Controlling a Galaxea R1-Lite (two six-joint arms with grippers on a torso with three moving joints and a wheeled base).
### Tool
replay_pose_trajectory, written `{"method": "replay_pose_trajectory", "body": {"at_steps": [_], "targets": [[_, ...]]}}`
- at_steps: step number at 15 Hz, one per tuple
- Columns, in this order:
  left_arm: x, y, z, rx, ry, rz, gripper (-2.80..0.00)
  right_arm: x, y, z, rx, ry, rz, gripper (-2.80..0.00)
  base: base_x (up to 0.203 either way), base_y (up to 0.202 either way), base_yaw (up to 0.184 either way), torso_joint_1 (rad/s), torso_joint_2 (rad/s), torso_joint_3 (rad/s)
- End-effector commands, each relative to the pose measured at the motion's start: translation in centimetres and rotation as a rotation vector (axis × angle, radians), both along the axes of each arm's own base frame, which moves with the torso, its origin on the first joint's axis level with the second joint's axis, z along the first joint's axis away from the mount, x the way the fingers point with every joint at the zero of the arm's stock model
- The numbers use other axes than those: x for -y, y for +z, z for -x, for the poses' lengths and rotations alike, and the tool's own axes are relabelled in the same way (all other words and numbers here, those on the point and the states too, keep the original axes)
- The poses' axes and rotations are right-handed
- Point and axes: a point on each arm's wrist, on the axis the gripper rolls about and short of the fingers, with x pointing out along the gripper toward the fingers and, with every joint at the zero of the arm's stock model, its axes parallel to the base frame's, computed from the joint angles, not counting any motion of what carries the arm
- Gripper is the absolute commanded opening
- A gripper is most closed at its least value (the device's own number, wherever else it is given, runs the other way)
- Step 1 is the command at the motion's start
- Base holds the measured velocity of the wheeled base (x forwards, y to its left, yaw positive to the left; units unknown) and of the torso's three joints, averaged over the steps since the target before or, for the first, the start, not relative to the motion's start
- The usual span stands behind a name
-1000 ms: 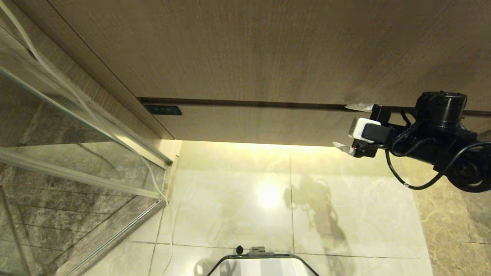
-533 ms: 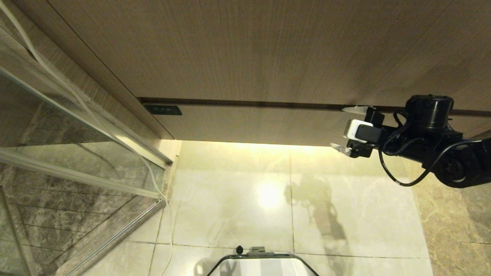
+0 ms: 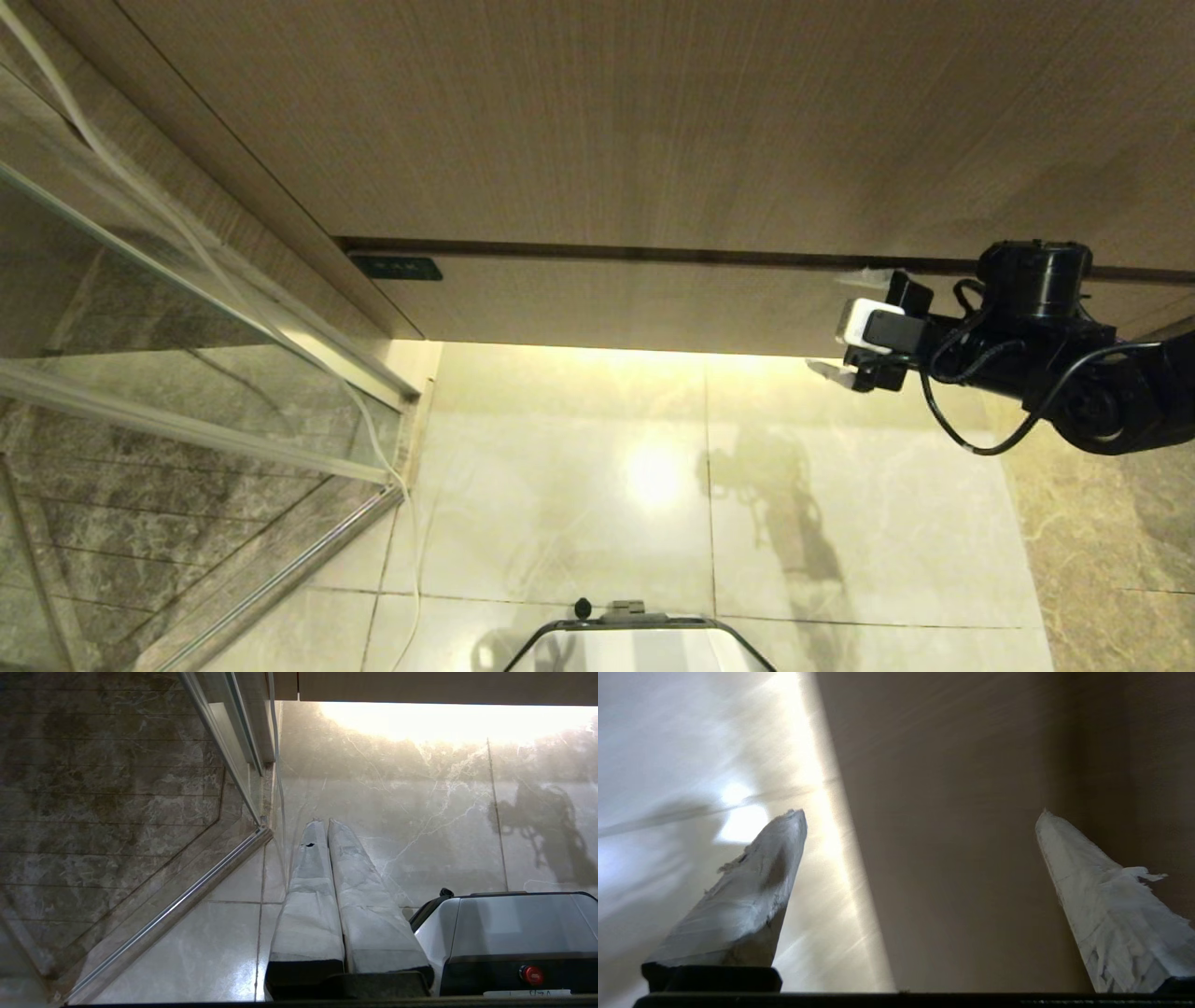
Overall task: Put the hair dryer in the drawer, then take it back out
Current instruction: Pull open the drawer
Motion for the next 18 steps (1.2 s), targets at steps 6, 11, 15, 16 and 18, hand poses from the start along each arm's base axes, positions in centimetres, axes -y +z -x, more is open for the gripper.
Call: {"method": "replay_pose_trajectory", "body": {"at_steps": [6, 11, 15, 16, 18], "targets": [[0.0, 0.0, 0.0, -0.001, 0.000, 0.000, -2.80, 1.1, -0.1, 1.0, -0.144, -0.057, 0.025, 0.00, 0.000, 0.000, 0.000, 0.000, 0.00, 0.000], [0.0, 0.0, 0.0, -0.001, 0.000, 0.000, -2.80, 1.0, 2.3, 2.4, -0.054, -0.006, 0.002, 0.00, 0.000, 0.000, 0.000, 0.000, 0.00, 0.000], [0.0, 0.0, 0.0, -0.001, 0.000, 0.000, -2.80, 0.7, 3.3, 2.3, 0.024, 0.016, -0.016, 0.00, 0.000, 0.000, 0.000, 0.000, 0.00, 0.000], [0.0, 0.0, 0.0, -0.001, 0.000, 0.000, -2.80, 0.7, 3.4, 2.1, 0.046, 0.021, -0.019, 0.00, 0.000, 0.000, 0.000, 0.000, 0.00, 0.000], [0.0, 0.0, 0.0, -0.001, -0.001, 0.000, -2.80, 0.6, 3.4, 1.7, 0.070, 0.026, -0.023, 0.00, 0.000, 0.000, 0.000, 0.000, 0.00, 0.000]]}}
